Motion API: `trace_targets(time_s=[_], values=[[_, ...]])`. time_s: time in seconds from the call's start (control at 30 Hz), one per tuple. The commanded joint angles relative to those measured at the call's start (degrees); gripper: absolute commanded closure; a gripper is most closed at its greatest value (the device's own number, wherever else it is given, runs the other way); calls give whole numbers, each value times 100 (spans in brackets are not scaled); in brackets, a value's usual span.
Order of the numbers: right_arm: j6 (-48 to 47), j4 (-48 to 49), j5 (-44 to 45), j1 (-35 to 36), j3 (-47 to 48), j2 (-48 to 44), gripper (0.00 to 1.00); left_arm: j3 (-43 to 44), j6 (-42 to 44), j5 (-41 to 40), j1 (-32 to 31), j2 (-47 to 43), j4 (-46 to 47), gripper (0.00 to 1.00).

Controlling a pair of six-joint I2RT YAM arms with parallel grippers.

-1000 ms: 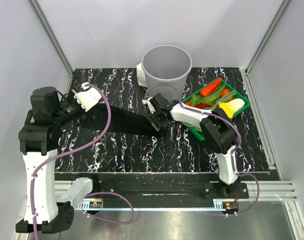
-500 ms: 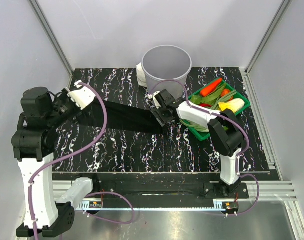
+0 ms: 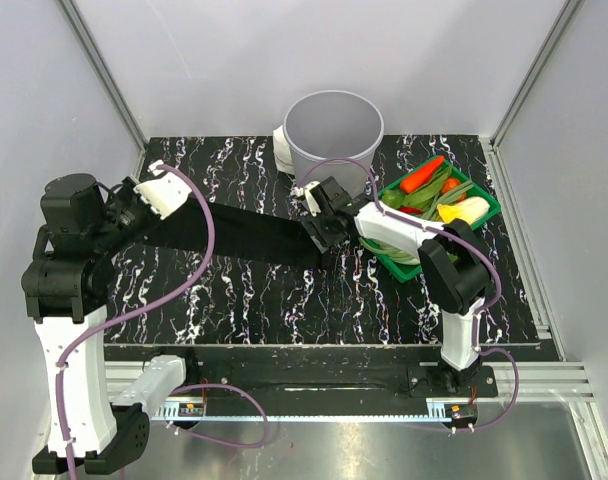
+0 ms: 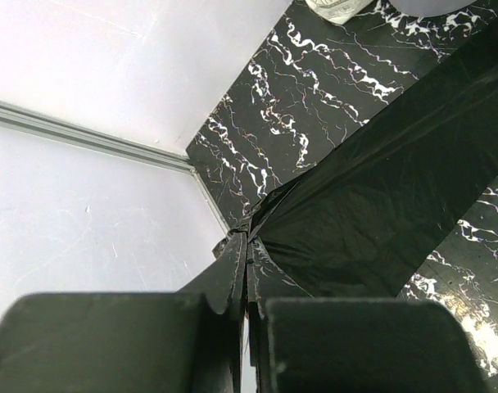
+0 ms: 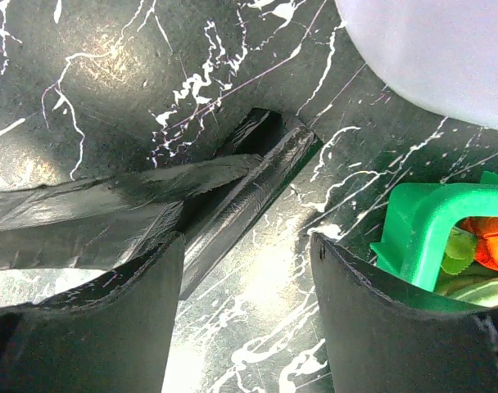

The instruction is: Put the trash bags into the trash bin

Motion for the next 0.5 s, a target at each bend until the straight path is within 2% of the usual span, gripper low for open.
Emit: trace_targets(time_s=[0.0, 0.47], values=[[125, 105, -236, -29, 185, 119, 31, 217, 27, -173, 36, 23, 146, 100], [-85, 79, 168, -108, -43, 58, 32, -265, 247, -717, 36, -47, 436, 100]])
